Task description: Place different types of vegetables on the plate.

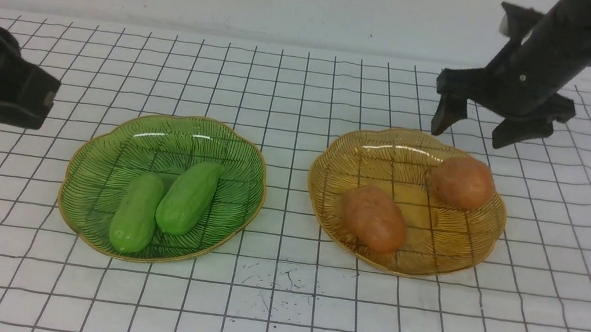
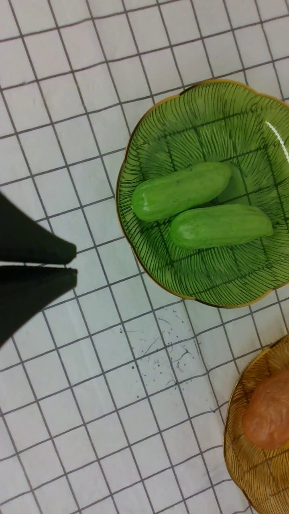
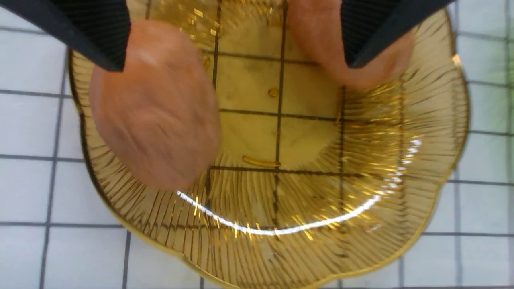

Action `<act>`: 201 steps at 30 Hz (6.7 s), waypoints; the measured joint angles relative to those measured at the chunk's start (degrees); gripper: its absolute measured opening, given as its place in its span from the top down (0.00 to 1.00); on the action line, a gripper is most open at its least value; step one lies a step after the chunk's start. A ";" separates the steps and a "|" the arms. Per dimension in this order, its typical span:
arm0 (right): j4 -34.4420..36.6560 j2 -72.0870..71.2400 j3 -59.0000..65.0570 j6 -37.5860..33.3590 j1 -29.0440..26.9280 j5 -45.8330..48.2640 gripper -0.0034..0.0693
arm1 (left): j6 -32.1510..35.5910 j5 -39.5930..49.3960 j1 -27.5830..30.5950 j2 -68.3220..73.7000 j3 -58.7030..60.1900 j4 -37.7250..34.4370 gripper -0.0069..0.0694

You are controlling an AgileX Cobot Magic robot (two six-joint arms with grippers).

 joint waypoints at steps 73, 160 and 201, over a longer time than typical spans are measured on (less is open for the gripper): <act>-8.71 -117.94 90.77 -2.06 0.00 -68.12 0.97 | 0.05 -38.20 0.30 -43.41 39.76 -0.35 0.92; -10.93 -117.86 113.95 -4.97 -13.28 -49.82 0.97 | 4.63 -50.43 13.01 -63.07 78.35 1.26 0.92; -10.82 -117.86 113.89 -4.97 -13.23 -49.78 0.97 | 4.63 -50.41 13.01 -63.07 78.35 1.26 0.92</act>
